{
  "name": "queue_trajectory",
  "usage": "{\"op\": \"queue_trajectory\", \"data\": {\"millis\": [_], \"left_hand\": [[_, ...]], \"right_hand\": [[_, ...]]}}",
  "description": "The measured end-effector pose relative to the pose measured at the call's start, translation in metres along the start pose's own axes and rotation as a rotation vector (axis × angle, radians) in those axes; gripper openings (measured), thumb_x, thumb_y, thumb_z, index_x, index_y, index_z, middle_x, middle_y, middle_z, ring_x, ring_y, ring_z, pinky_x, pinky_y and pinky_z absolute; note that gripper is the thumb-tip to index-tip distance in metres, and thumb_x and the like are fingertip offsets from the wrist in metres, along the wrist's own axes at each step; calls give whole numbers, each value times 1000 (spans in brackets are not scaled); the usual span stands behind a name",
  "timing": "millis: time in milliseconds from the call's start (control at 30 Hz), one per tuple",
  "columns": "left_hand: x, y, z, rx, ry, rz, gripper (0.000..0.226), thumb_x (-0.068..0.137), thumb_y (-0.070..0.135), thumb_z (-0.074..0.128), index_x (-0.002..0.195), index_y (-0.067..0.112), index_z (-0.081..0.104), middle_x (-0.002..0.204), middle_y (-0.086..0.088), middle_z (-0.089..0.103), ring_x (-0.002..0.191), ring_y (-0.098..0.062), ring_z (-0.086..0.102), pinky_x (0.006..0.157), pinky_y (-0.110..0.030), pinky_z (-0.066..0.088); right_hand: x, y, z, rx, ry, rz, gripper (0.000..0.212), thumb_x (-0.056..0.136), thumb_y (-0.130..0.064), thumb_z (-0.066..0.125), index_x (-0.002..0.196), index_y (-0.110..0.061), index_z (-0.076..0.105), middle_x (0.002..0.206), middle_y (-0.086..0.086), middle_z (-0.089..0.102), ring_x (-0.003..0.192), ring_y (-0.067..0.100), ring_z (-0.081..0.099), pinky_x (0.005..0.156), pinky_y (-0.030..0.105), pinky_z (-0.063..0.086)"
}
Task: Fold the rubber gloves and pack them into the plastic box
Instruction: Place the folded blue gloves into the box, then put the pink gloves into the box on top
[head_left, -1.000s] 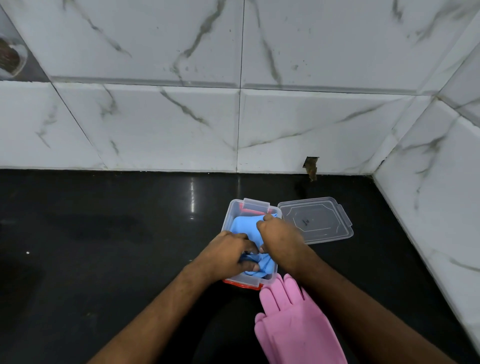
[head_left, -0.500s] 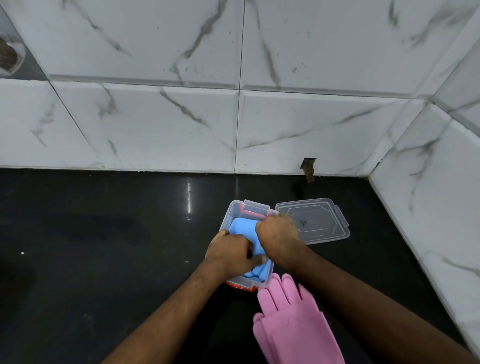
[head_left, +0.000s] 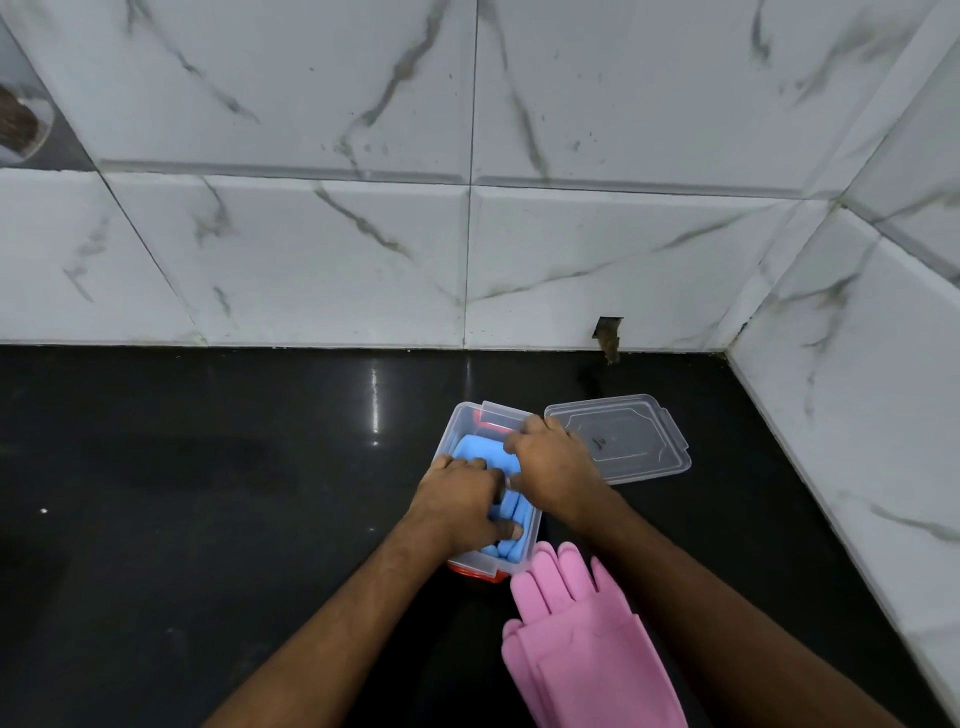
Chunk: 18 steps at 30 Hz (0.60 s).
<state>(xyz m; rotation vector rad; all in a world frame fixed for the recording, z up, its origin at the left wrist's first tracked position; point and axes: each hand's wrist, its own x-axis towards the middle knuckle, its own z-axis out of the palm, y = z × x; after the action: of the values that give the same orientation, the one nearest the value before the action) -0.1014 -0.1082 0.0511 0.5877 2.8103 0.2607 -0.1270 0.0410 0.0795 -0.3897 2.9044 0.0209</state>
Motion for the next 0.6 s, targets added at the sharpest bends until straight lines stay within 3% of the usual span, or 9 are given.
{"op": "queue_trajectory", "data": {"millis": [133,267,400,500,600], "left_hand": [[-12,22,-12,-56,224,-18,32,95,42,59,122,24,63,122,2,65,112,-20,61,101,-40,45],[-24,55,-18,-174,391,-3,27,98,33,57,119,18,66,120,-4,64,109,-27,61,94,-44,49],[-36,82,2,-224,401,77,20,95,32,60,107,17,66,106,-5,63,98,-25,58,85,-42,48],[-38,92,20,-221,341,132,21,95,32,62,112,19,67,111,-2,63,101,-22,57,88,-40,49],[-37,99,34,-225,273,180,26,96,32,61,119,19,68,117,-3,64,107,-22,59,93,-39,49]], "right_hand": [[-30,14,-11,263,158,61,38,97,-34,60,132,-20,61,133,7,54,123,24,50,103,40,44],[-65,28,-4,397,274,202,32,97,-32,63,126,-19,64,125,7,58,116,24,56,99,41,48],[-99,43,28,418,75,323,42,94,-40,65,130,-19,59,130,8,57,114,24,60,97,44,53],[-121,47,55,419,-126,366,56,92,-45,68,135,-14,52,132,14,53,112,31,61,93,44,53],[-133,43,75,440,-185,374,76,84,-49,76,142,-13,44,139,17,47,118,37,60,97,44,53]]}}
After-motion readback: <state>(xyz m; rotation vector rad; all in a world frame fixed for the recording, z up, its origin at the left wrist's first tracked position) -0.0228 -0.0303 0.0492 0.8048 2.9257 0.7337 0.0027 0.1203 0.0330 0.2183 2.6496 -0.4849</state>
